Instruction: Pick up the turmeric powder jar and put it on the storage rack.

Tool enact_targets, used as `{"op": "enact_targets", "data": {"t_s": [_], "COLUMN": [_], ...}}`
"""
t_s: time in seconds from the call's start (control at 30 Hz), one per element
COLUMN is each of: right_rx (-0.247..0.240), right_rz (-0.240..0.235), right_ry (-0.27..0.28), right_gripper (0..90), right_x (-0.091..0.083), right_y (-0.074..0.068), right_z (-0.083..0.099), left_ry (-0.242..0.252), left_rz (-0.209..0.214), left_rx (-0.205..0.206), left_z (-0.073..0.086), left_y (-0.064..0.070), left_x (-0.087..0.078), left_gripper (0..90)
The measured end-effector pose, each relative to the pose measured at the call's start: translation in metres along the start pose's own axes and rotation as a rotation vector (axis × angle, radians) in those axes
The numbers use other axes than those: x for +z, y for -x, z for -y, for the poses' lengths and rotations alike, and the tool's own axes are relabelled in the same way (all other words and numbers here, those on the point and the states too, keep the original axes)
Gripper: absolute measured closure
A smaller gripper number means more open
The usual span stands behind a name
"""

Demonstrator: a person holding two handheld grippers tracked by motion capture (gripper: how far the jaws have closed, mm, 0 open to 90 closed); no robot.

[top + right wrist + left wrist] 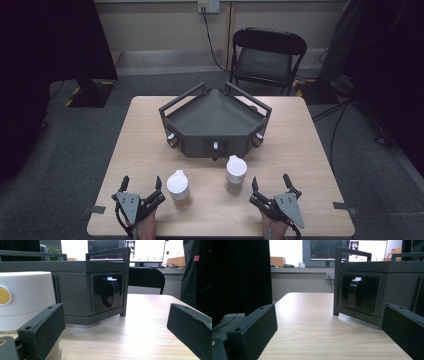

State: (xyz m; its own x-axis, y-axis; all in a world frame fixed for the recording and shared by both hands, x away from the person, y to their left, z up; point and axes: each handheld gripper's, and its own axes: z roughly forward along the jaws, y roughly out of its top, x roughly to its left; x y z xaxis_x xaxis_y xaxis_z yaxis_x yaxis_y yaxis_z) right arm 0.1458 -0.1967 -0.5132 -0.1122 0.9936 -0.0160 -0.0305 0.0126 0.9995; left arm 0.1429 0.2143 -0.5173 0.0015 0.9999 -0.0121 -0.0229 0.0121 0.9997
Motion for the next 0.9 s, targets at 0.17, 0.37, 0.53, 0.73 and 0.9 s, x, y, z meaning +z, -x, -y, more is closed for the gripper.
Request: {"op": "enact_targets", "data": {"t_s": [0.17, 0.37, 0.53, 0.73, 0.9], "right_rx": [0.0, 0.0, 0.0, 0.0, 0.0], "right_rz": [0.001, 0.0, 0.0, -0.002, -0.003], "right_ry": [-0.001, -0.001, -0.001, -0.001, -0.001], "right_gripper": [0.6, 0.6, 0.6, 0.6, 0.6], "right_x": [0.0001, 0.0001, 0.0001, 0.0001, 0.0002], "right_y": [-0.0002, 0.0, 0.0001, 0.0005, 0.0005], "right_z": [-0.0001, -0.0001, -0.0002, -0.0002, -0.0002], "left_ry": [0.001, 0.001, 0.001, -0.001, -0.007], "left_rz": [-0.001, -0.001, -0.003, -0.001, 0.005], "left_rx": [-0.001, 0.0, 0.0, 0.001, -0.003], "left_z": [0.0001, 0.0001, 0.0001, -0.0002, -0.0013], "left_y": [0.0002, 0.0002, 0.0006, 0.0002, -0.0007], "left_x": [-0.0001, 0.0, 0.0, 0.0002, 0.0018], "left_gripper": [0.0, 0.0, 0.1, 0.2, 0.1]}}
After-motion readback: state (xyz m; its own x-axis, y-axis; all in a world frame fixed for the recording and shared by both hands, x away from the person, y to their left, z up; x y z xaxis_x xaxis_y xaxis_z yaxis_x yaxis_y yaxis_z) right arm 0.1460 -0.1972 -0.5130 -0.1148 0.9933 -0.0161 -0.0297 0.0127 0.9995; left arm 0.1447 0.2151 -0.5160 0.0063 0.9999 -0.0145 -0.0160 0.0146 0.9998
